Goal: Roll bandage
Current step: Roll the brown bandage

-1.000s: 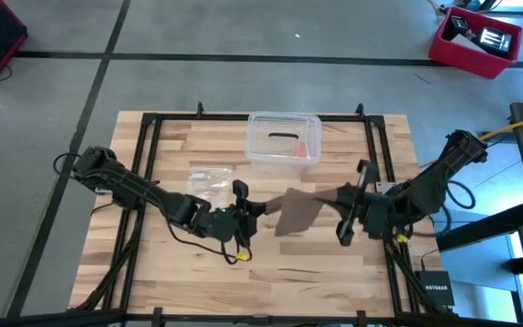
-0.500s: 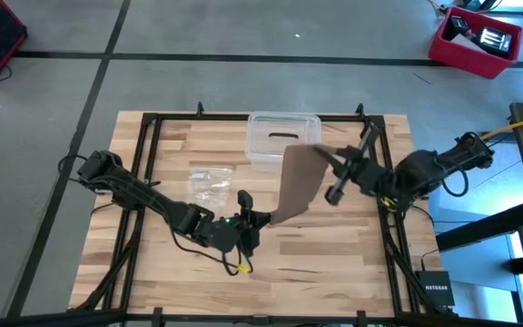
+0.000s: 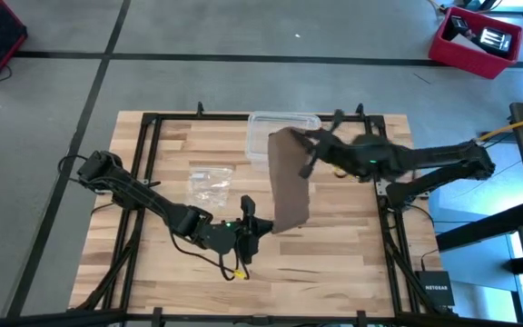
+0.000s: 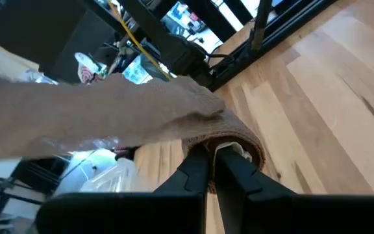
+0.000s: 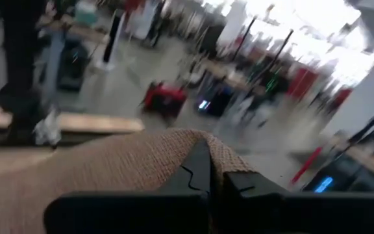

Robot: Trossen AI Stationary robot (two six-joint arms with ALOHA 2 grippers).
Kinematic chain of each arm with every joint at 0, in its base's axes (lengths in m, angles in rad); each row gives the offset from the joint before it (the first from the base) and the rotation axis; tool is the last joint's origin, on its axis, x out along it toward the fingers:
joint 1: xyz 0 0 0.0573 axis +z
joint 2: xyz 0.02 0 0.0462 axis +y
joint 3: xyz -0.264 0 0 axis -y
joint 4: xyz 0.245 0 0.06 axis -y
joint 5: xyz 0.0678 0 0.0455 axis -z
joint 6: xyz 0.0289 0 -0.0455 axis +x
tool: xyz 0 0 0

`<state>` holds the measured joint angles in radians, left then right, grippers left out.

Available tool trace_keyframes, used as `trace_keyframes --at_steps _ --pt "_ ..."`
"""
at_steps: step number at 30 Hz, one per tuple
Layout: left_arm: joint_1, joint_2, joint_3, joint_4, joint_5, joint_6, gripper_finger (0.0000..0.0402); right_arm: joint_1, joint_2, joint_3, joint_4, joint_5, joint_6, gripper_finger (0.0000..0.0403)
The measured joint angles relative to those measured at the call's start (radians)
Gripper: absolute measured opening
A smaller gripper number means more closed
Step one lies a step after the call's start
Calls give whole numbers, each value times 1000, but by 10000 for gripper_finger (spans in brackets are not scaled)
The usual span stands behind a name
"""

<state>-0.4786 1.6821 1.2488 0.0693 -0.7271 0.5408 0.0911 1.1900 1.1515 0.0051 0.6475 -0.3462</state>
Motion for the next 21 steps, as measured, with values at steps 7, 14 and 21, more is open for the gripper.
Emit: trace_keyframes --at_steps 7,14,21 --pt "-10 0 -1 18 42 -21 5 -111 131 0 -122 -187 191 1" --pt "-40 0 -2 70 52 56 5 -140 240 0 -158 -302 326 20" --pt "-40 0 -2 81 51 92 5 -147 280 0 -278 -419 391 98"
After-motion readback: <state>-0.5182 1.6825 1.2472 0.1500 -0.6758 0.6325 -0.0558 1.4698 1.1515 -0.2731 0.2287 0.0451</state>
